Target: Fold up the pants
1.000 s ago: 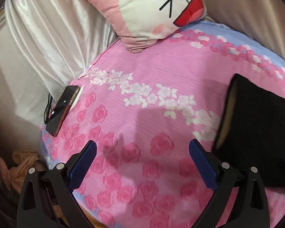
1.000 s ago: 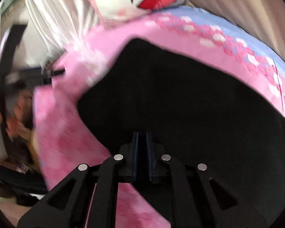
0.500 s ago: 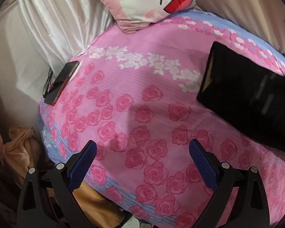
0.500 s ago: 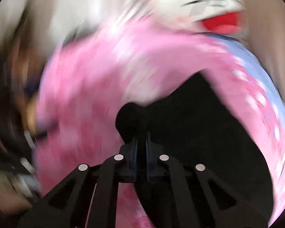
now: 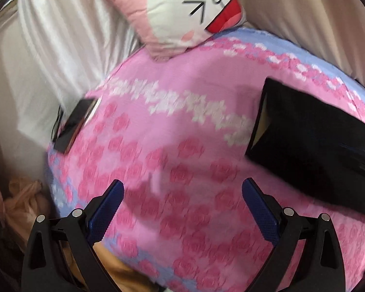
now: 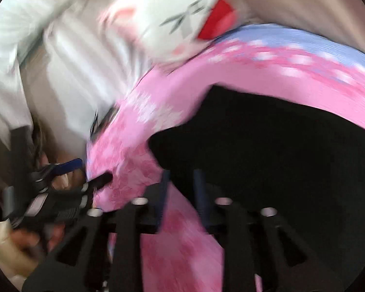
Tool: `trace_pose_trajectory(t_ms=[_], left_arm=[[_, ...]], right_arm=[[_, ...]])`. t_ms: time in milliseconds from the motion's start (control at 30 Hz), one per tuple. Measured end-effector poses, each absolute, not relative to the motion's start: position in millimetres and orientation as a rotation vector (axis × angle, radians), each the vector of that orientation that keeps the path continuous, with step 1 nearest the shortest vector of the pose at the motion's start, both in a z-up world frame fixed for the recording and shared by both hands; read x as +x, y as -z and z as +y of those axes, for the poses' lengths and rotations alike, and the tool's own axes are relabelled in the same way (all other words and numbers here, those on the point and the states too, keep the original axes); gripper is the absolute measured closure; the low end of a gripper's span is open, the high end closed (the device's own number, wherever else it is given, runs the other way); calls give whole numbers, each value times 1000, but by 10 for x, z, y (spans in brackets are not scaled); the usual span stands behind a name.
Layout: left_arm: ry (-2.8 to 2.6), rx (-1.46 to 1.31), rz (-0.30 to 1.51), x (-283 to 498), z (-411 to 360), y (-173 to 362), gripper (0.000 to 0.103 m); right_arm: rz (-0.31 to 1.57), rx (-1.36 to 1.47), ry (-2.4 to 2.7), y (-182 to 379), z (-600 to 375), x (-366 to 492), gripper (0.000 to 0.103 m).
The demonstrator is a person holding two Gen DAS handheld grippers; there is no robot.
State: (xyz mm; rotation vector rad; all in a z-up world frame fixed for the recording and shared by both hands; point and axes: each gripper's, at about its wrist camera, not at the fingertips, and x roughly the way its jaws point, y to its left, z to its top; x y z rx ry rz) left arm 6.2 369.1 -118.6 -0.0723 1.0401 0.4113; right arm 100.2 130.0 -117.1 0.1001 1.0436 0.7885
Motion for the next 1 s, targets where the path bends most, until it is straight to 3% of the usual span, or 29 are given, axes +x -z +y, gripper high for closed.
trace_pose_trajectory(t_ms=[300,500,667,767,1000], left_arm=[[-226,20,951,940,2856,998,7],[-285,262,1101,1143,2635,1843,5],[-303,190,1059,1079,2745,1604,7],[-334,277,1001,1151,2455,1392,8],[-161,238,930,1249,1453,899,7]], right_arm=[[1065,196,-475,1254,129,929,68],[1149,37,-334,1659,-315,715,71],[1090,175,-183,1393,-1134,535,70],[1135,141,-30,1599,-1731,480,71],[1030,317,325,1442,-3572,-71,69]])
